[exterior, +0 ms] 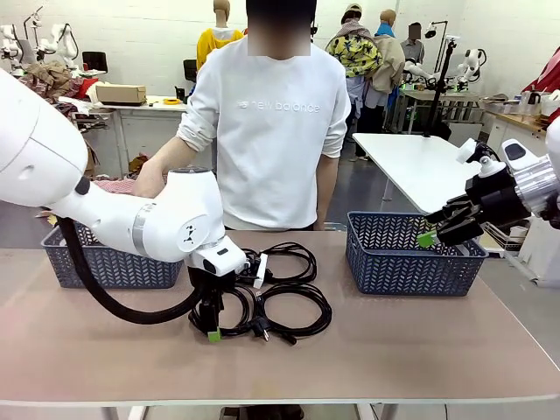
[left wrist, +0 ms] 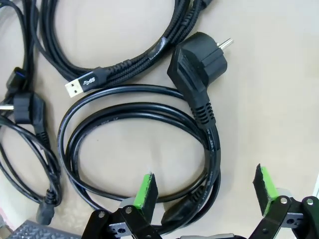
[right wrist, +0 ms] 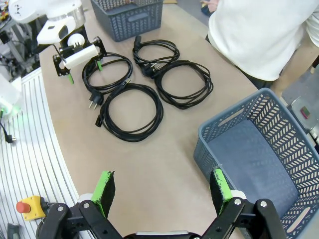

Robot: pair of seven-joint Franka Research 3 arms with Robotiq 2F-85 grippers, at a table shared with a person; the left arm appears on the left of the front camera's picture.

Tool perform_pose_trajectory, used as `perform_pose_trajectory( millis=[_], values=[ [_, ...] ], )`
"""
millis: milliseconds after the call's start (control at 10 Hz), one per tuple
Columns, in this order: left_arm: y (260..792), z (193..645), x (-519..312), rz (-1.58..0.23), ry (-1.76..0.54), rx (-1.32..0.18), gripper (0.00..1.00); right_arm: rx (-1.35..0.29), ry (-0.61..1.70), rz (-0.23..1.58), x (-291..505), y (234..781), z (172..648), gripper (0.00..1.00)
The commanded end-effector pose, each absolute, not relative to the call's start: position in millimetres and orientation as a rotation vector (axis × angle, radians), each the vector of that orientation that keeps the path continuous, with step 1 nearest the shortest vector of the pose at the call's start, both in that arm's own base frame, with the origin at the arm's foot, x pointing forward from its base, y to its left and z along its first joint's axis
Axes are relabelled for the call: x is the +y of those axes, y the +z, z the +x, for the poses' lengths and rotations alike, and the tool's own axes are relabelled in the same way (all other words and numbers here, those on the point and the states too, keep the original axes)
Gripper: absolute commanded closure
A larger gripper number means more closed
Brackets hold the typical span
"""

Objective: Organize the cables according to human instructions.
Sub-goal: Pick up a bundle of cables and place it in the basket indicated by the human.

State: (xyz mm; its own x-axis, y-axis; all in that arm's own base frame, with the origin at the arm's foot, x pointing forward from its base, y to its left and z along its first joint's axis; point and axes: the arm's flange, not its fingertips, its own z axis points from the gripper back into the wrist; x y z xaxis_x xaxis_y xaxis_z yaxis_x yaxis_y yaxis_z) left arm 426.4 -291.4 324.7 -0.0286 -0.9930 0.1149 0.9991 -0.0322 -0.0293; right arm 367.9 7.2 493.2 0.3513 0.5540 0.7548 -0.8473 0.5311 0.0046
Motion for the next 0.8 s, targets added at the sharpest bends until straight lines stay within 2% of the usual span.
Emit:
perform_pose_trajectory(
  millis=[0,700],
  values=[
    [321.3,428.5,-294.2,-0.086,-1.599,-0.052,0.00,-0.802,0.964,0.447,6.6,492.9,370.8,0.00],
    [309.6,425.1,-302.9,-0.055,-1.609,-0.039,0.00,-0.802,0.964,0.447,6.6,492.9,370.8,0.00]
  ],
)
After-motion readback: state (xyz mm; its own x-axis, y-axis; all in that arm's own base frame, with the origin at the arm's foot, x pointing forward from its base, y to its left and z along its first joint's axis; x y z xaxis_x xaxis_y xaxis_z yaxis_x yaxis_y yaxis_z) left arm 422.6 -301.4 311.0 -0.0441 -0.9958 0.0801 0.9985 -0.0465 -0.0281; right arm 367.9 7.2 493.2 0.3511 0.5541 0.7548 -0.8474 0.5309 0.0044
